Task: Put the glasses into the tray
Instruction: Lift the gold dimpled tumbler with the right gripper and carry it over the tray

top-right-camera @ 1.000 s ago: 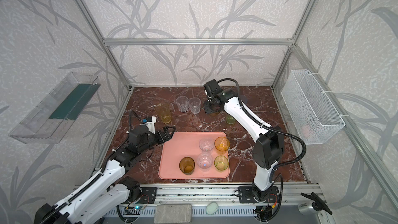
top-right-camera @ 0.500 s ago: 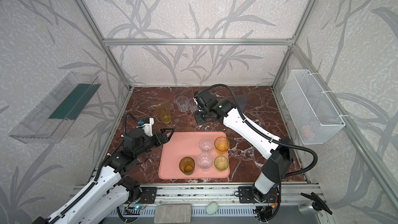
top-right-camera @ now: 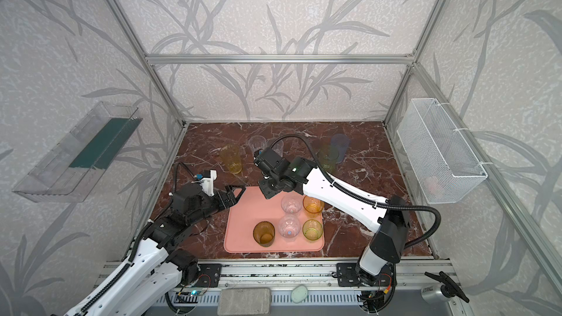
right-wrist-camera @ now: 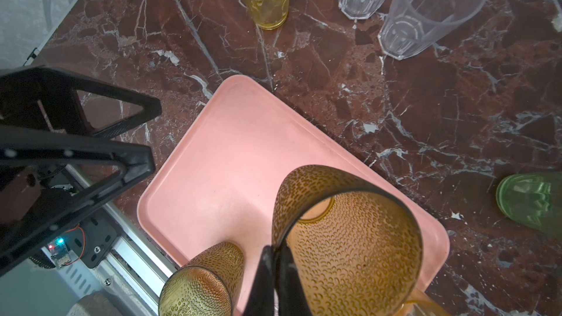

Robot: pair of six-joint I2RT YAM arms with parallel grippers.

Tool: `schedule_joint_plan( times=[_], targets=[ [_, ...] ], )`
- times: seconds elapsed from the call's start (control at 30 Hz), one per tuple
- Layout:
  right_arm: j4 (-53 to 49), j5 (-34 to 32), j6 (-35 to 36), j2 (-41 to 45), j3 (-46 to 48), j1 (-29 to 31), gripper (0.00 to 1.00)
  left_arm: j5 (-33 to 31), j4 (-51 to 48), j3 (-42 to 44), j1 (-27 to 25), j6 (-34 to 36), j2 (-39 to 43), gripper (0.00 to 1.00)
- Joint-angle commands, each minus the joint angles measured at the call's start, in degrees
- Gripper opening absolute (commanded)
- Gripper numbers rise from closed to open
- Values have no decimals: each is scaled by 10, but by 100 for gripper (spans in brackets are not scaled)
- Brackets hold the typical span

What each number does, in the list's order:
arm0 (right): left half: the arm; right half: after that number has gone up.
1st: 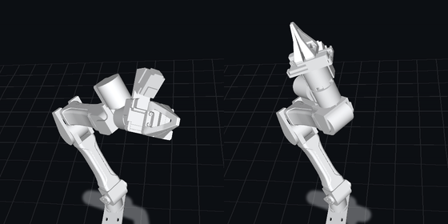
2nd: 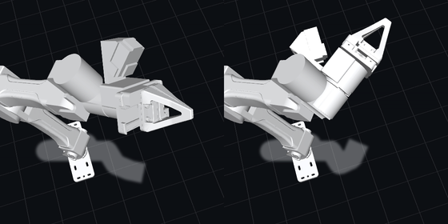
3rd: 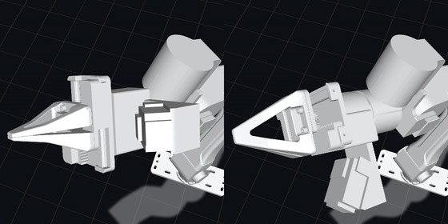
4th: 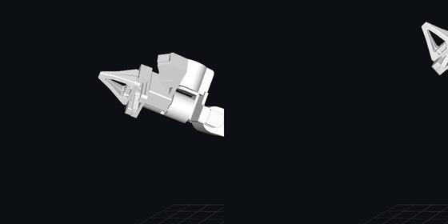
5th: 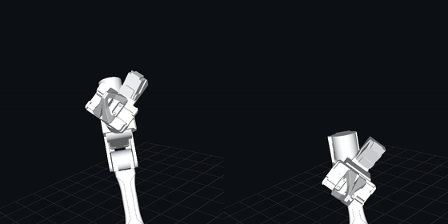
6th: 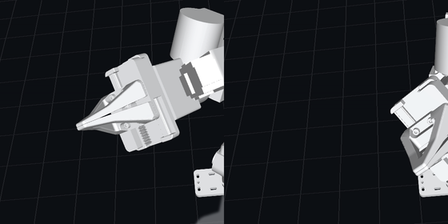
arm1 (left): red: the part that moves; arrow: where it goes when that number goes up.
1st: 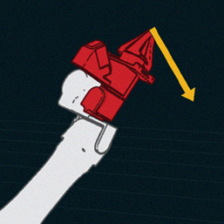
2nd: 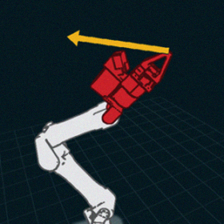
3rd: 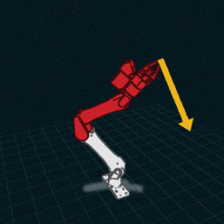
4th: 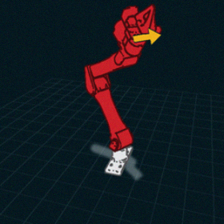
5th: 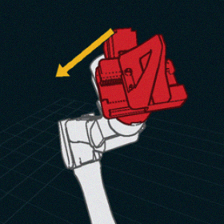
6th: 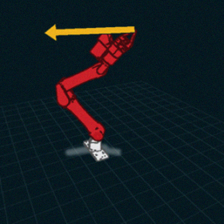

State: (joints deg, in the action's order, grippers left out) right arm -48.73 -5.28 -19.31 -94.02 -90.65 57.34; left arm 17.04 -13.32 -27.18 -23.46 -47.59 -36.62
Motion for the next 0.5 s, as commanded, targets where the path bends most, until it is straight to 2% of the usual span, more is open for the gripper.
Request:
schedule_joint_plan(
  times=[0.0,0.03,0.47],
  targets=[
    [-11,-20,-14,-12,3,10,0,-9,-27,11,3,1,21,99],
    [-14,-21,-18,-15,2,28,0,-13,-31,11,3,3,25,99],
    [-5,0,-44,-58,16,56,0,-35,-54,18,3,16,37,99]
  ],
)
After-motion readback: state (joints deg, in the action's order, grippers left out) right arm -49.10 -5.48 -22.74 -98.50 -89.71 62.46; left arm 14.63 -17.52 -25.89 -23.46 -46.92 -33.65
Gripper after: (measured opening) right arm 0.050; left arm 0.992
